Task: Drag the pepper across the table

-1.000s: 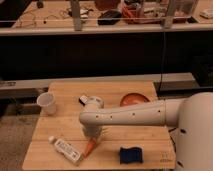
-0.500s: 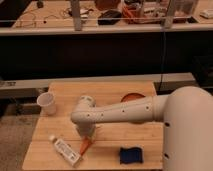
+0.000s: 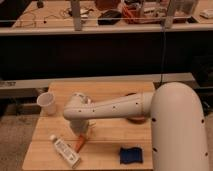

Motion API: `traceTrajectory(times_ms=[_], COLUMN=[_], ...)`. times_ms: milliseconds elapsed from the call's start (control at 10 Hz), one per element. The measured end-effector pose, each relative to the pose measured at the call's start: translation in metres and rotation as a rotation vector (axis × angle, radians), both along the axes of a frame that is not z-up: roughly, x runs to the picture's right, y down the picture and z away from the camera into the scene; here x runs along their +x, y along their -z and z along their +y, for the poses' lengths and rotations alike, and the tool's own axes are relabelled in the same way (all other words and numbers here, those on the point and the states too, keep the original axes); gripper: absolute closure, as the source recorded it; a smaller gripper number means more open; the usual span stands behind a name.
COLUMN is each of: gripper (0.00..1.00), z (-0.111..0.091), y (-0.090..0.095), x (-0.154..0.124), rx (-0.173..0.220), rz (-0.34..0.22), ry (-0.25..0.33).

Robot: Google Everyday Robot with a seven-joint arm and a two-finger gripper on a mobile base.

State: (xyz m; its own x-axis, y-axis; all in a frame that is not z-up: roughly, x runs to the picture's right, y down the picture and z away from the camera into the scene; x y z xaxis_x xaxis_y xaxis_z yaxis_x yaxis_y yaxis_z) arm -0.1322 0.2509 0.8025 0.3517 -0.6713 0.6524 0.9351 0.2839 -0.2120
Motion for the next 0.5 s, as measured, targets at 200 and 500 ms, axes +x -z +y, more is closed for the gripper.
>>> traceTrajectory(times_ms=[200, 500], gripper=[1.0, 1.0], z=[-0.005, -0.013], y=[-0.004, -0.01], x=[-0.017, -0.027], rx=[-0.007, -0.02], rz=[-0.017, -0.027], ry=[0.022, 0.025])
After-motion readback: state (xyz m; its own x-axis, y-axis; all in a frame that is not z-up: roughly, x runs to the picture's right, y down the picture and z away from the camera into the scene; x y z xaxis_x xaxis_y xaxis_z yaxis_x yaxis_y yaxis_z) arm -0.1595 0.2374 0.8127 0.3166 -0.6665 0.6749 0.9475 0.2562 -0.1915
